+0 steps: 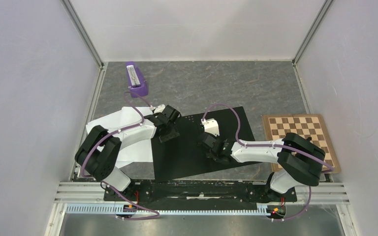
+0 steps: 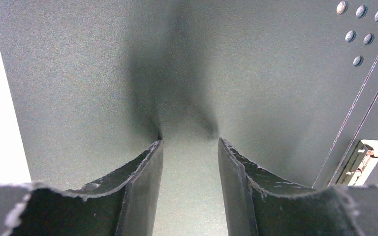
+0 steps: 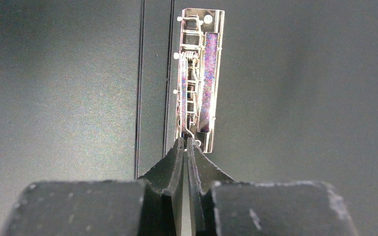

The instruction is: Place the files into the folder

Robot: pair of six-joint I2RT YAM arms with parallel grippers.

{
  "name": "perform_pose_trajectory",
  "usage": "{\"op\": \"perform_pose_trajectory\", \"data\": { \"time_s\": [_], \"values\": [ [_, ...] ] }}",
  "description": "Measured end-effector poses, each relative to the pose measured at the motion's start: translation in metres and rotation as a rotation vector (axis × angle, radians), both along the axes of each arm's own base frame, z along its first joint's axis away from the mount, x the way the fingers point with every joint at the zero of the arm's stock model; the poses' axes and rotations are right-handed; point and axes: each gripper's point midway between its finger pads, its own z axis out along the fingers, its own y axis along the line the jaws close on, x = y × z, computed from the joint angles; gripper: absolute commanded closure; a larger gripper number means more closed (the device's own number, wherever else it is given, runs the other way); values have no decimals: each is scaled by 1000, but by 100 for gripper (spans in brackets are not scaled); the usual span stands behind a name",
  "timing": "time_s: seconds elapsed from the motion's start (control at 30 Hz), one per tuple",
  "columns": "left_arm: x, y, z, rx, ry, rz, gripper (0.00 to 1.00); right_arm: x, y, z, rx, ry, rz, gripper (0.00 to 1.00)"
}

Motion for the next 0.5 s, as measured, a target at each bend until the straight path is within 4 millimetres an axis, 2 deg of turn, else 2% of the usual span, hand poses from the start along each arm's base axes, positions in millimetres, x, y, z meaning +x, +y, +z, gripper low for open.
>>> {"op": "perform_pose_trajectory", "data": {
  "time_s": [0.37, 0.5],
  "values": [
    [0, 0, 0, -5, 3, 1, 47, 1, -2, 8, -18, 2, -11, 93],
    [0, 0, 0, -7, 4, 0, 46, 2, -2, 14, -21, -1, -12, 89]
  ]
}}
